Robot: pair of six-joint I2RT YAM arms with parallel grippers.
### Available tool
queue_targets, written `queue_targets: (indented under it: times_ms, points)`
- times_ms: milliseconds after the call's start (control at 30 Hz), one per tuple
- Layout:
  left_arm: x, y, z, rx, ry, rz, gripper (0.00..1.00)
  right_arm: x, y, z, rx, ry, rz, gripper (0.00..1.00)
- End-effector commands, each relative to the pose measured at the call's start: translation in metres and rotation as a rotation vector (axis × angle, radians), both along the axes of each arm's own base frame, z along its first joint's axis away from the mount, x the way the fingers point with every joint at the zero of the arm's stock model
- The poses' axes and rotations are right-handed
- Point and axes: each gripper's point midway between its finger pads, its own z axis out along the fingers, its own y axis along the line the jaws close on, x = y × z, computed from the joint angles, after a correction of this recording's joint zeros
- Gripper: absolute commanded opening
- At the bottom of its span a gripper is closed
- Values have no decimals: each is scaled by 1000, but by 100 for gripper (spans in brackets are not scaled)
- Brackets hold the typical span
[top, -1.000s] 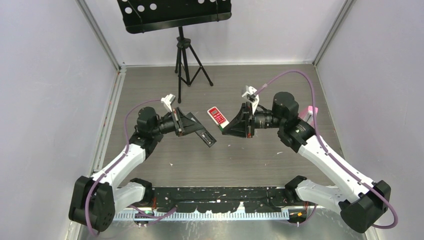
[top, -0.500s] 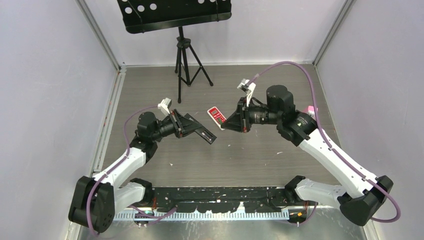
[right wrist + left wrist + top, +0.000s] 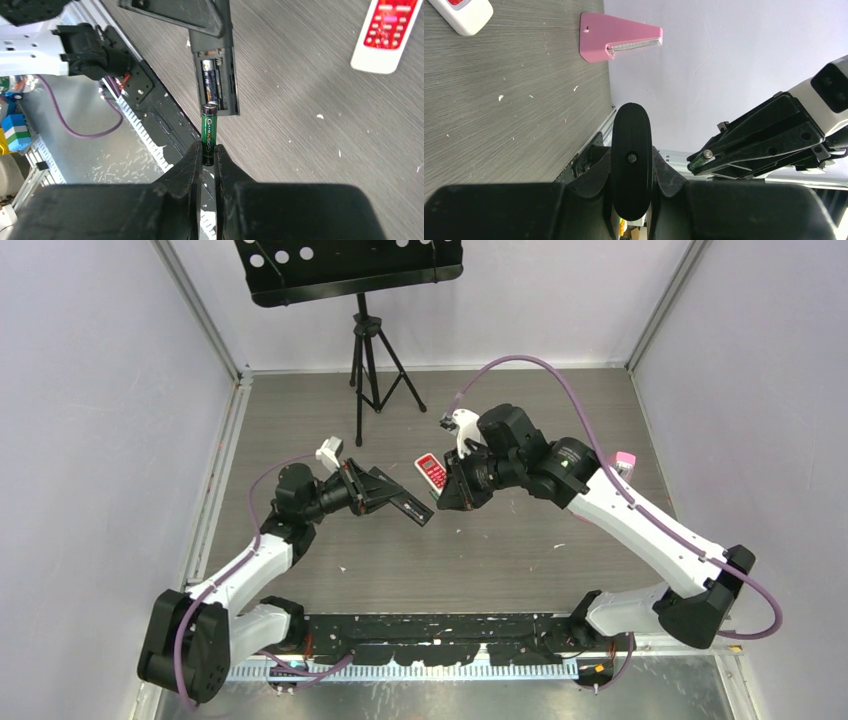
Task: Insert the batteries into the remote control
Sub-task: Load the battery into the remote control.
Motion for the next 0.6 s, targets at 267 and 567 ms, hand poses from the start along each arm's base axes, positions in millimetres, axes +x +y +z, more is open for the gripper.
queue_targets:
  times_ms: [267, 567]
  points:
    - [-4, -10, 12, -9, -85, -87, 0, 0, 8, -20, -193, -24, 33, 9]
    - [-11, -12, 18, -19, -119, -124, 0, 4, 17, -32, -259, -41, 52, 9]
